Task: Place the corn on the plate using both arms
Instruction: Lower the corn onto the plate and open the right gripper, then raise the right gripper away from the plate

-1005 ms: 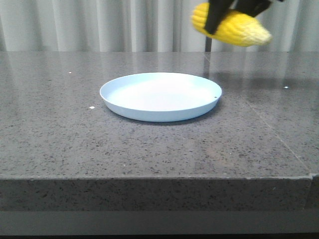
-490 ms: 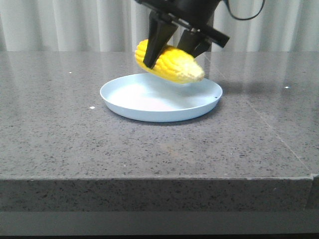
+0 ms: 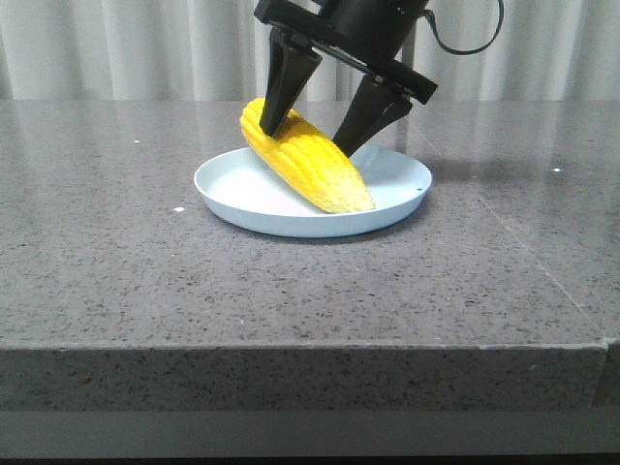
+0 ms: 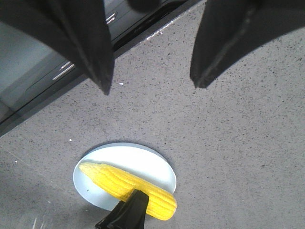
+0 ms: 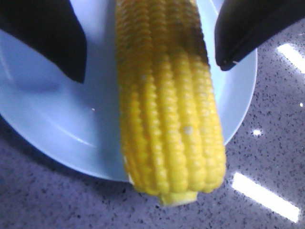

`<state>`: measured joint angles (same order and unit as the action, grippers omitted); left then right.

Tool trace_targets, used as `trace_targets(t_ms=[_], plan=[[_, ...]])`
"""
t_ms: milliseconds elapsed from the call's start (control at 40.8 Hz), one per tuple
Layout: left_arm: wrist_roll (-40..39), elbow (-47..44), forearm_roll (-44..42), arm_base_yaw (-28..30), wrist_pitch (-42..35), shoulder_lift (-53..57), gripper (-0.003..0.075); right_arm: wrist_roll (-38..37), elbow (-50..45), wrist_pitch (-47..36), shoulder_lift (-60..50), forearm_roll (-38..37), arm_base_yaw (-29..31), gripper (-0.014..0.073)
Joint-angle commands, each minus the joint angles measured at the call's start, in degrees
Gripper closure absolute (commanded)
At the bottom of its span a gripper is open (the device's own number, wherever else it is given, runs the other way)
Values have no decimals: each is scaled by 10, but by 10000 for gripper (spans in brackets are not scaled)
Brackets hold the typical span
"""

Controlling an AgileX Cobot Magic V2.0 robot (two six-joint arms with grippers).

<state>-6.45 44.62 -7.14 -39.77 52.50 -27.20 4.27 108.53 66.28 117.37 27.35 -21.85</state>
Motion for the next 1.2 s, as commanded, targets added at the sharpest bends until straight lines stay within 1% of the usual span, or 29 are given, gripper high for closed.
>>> trace_targets(t_ms=[0, 98, 270, 368, 441, 588, 809, 956, 1177], plan=[[-8, 15, -5, -5, -40, -4, 352, 18, 20, -17, -49, 9, 1, 13], [-8, 15, -5, -5, -40, -4, 352, 25, 20, -20, -78, -20, 1, 13], [-8, 15, -5, -5, -40, -4, 352, 25, 2, -12, -164, -112, -12, 13], [-8, 15, -5, -5, -40, -4, 352, 25, -36, -18, -231, -158, -29, 13], [-8, 15, -5, -5, -40, -4, 352, 25, -74, -29, -282, -175, -39, 13], [-8, 15, -5, -5, -40, -4, 352, 25, -164, -51, -384, -182, -45, 13], [-8, 15, -5, -5, -40, -4, 352, 33, -297, -57, -516, -182, -45, 13], [-8, 15, -5, -5, -41, -4, 352, 33, -365, -71, -598, -187, -45, 13], [-8, 15, -5, -5, -41, -4, 352, 33, -448, -79, -718, -218, -45, 13]])
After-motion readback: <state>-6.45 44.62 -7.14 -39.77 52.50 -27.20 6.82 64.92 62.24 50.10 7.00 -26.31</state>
